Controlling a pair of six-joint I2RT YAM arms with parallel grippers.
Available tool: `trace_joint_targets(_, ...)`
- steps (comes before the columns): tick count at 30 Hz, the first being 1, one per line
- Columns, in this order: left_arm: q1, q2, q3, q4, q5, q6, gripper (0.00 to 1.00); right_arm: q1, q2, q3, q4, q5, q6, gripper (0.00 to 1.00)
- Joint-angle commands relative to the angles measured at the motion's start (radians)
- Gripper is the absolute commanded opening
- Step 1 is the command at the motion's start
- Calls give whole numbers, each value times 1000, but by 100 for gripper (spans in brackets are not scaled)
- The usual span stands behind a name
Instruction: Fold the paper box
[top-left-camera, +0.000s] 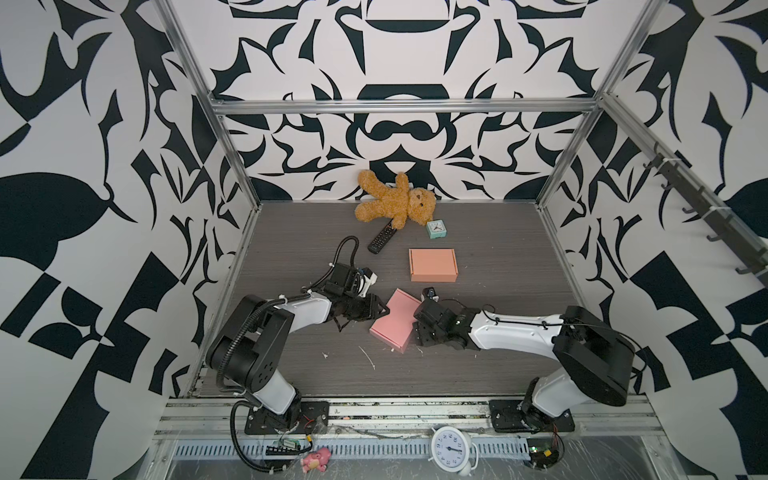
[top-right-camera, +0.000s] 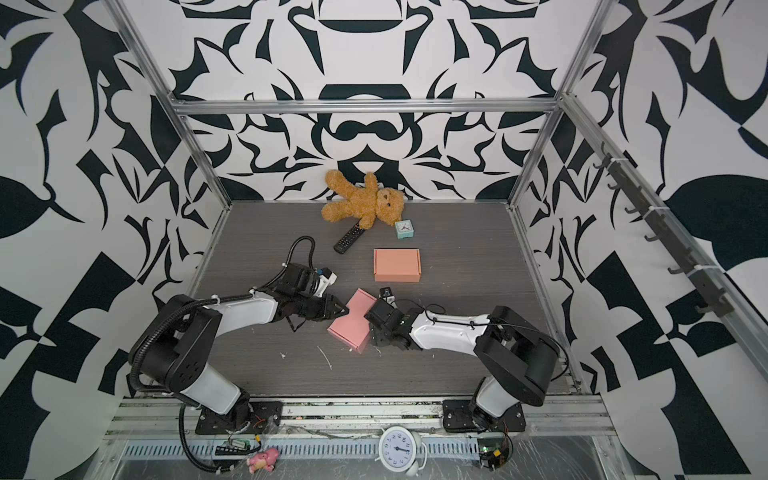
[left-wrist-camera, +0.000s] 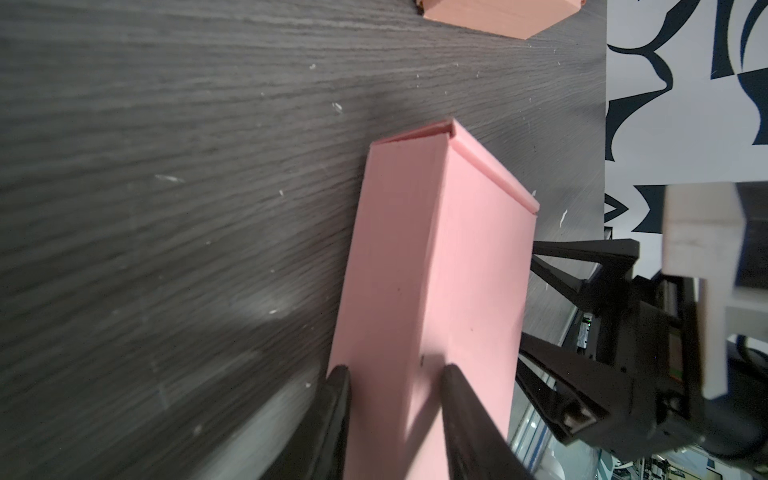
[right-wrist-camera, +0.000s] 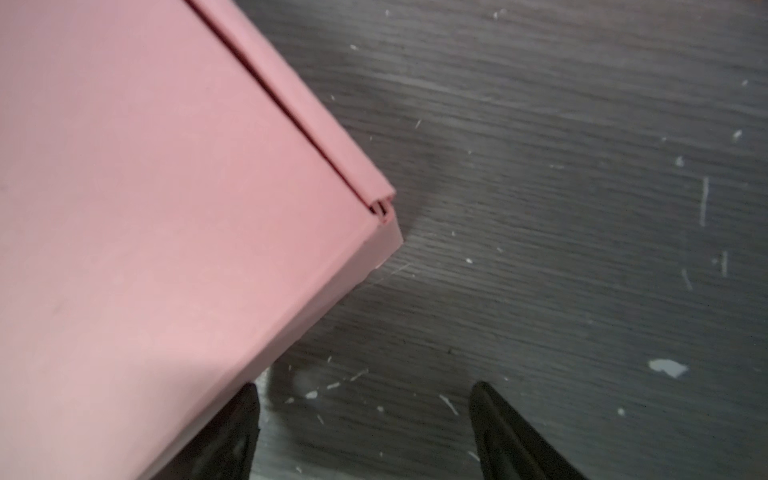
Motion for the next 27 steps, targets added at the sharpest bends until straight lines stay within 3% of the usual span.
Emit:
trace_joint_targets(1,3,-32,-22,-25,42,-2,39,-6,-52,-16,76,7,5,82)
trace_joint_targets(11,19,-84,-74,-41,31,5,43,-32,-86,-65,80,6,8,81)
trace_joint_targets(27,16,-215,-201,-21,69,-45,42,-34,-32,-11,93,-12,-1,77)
